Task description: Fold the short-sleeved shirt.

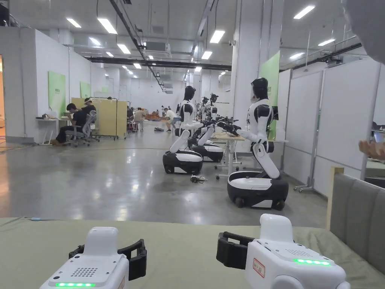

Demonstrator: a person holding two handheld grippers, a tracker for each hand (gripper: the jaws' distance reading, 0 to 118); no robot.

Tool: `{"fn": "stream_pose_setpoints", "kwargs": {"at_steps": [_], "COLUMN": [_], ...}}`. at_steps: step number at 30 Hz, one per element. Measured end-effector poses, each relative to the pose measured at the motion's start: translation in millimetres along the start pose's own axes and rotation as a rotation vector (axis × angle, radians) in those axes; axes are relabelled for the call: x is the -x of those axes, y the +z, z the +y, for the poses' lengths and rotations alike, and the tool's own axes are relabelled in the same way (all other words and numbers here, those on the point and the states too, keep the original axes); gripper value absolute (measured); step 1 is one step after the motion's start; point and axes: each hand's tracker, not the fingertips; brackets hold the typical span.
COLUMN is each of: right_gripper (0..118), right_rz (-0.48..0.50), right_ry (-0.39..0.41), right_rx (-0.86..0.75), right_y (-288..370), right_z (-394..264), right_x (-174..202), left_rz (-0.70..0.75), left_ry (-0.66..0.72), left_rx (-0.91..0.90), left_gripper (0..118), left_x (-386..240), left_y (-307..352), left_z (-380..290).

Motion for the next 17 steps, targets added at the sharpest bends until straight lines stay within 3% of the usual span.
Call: {"fn": "stream_pose_setpoints", "kwargs": {"at_steps": [12,15,17], "right_gripper": [118,118,118], "right_rz": [0.014,-0.023,0.010], "right_ry": [0.023,0.023,0.015], "right_rx": [-0.009,-0.025,-0.006], "right_y": [0.4,0.8,1.6], "right_z": [-4.0,-3.9,-0.9], "right_x": [0.2,0.9,-2.9], "left_rz": [0.013,0.013,0.012], "left_ry": [-0.003,-0.008,-0.010], "left_rx": [0.001,0.001,0.001], "left_gripper": [82,82,82], "left_x": [-0.4,-1.6,-1.7], "left_y": [3.0,3.4,3.8], "left_z": [-0.4,-1.1,-0.8]}}
